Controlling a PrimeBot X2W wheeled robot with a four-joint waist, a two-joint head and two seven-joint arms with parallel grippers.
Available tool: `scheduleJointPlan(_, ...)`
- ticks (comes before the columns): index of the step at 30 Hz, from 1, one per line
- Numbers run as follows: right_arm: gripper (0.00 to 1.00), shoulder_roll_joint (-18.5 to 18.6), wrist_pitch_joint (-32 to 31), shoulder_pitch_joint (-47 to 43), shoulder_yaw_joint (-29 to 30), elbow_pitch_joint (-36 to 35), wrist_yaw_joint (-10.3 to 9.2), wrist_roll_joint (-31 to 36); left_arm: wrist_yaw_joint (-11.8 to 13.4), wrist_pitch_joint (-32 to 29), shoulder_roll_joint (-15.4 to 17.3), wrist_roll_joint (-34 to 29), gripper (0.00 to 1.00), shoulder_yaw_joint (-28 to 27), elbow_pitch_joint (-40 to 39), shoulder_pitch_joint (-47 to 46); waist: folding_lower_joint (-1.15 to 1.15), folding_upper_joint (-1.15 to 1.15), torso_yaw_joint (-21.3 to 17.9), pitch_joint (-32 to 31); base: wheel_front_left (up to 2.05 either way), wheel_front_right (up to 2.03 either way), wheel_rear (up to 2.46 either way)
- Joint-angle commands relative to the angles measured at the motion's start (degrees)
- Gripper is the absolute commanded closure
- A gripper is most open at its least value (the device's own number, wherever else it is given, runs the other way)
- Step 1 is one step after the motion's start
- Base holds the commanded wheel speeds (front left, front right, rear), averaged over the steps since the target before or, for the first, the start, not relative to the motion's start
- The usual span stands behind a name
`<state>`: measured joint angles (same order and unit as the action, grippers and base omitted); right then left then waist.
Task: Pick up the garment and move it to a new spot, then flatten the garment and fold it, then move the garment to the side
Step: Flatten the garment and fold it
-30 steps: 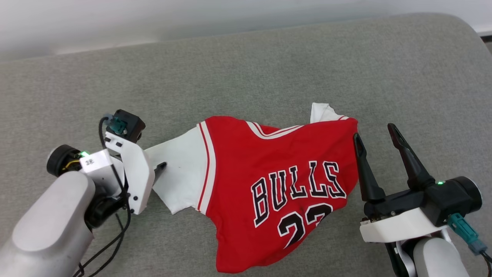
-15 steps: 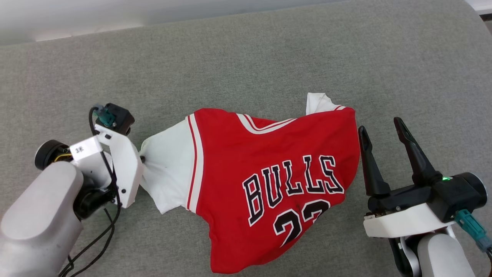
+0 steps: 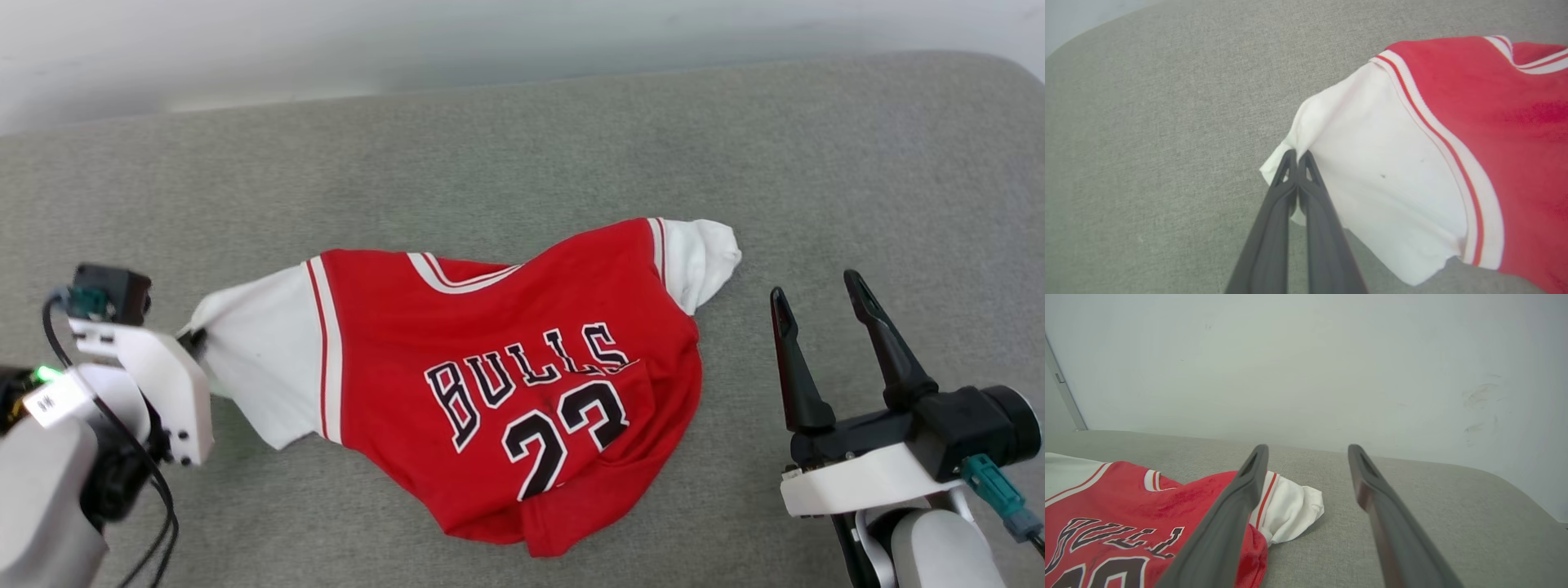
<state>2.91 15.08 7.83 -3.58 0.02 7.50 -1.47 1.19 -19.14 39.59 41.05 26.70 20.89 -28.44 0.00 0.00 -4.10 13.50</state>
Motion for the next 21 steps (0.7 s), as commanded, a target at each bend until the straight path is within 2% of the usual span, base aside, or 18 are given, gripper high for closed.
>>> scheduleJointPlan(1,0.0,-0.07,0.13,-0.95,0.31,0.46,-0.02,0.27,0.59,1.31,-0.03,0.1,1.0,-0.08,-0.79,2.38,0.0,0.0,1.32,-1.22,0.0,0.0,0.0)
scheduleJointPlan(2,0.0,-0.07,0.12,-0.93,0.34,0.62,-0.02,0.41,0.92,2.23,-0.32,-0.06,0.91,0.03,-1.5,3.28,0.0,0.0,1.62,-1.44,0.0,0.0,0.0)
scheduleJointPlan(3,0.0,-0.07,0.12,-0.9,0.49,0.74,-0.02,0.47,1.03,3.88,-0.51,-0.73,0.14,0.11,-2.43,3.99,0.0,0.0,1.93,-1.64,0.0,0.0,0.0)
scheduleJointPlan(4,0.0,-0.07,0.13,-0.98,0.6,0.84,-0.02,0.43,1.39,5.85,-0.96,-1.0,0.0,-0.07,-3.13,4.77,0.0,0.0,2.21,-1.85,0.0,0.0,0.0)
scheduleJointPlan(10,0.0,-0.07,0.12,-1.09,2.16,1.73,-0.02,-0.53,1.33,21.01,-4.31,-3.83,0.0,-0.37,-9.74,9.15,0.0,0.0,3.94,-3.36,0.0,0.0,0.0)
scheduleJointPlan(13,0.0,-0.08,0.13,-0.88,1.59,4.54,-0.02,-2.61,1.38,28.46,-5.65,-5.63,0.0,-0.42,-12.69,11.34,0.0,0.0,4.94,-4.35,0.0,0.0,0.0)
scheduleJointPlan(14,0.0,-0.03,0.13,-0.37,1.6,5.68,-0.02,-2.36,2.4,30.41,-5.92,-6.53,0.0,-0.67,-13.26,12.05,0.0,0.0,5.29,-4.65,0.0,0.0,0.0)
scheduleJointPlan(18,0.0,0.72,-4.8,2.45,0.04,7.83,-0.02,0.07,4.84,33.77,-8.16,-9.45,0.0,-1.72,-16.57,14.87,0.0,0.0,6.45,-5.51,0.0,0.0,0.0)
scheduleJointPlan(20,0.0,2.09,-10.21,3.65,-1.5,8.22,-0.03,-1.41,5.06,34.2,-8.93,-10.91,0.0,-2.28,-18.54,16.34,0.0,0.0,6.99,-5.58,0.0,0.0,0.0)
scheduleJointPlan(21,0.0,2.09,-10.21,3.65,-1.5,8.22,-0.03,-1.41,5.06,34.2,-8.93,-10.91,0.0,-2.28,-18.54,16.34,0.0,0.0,6.99,-5.58,0.0,0.0,0.0)
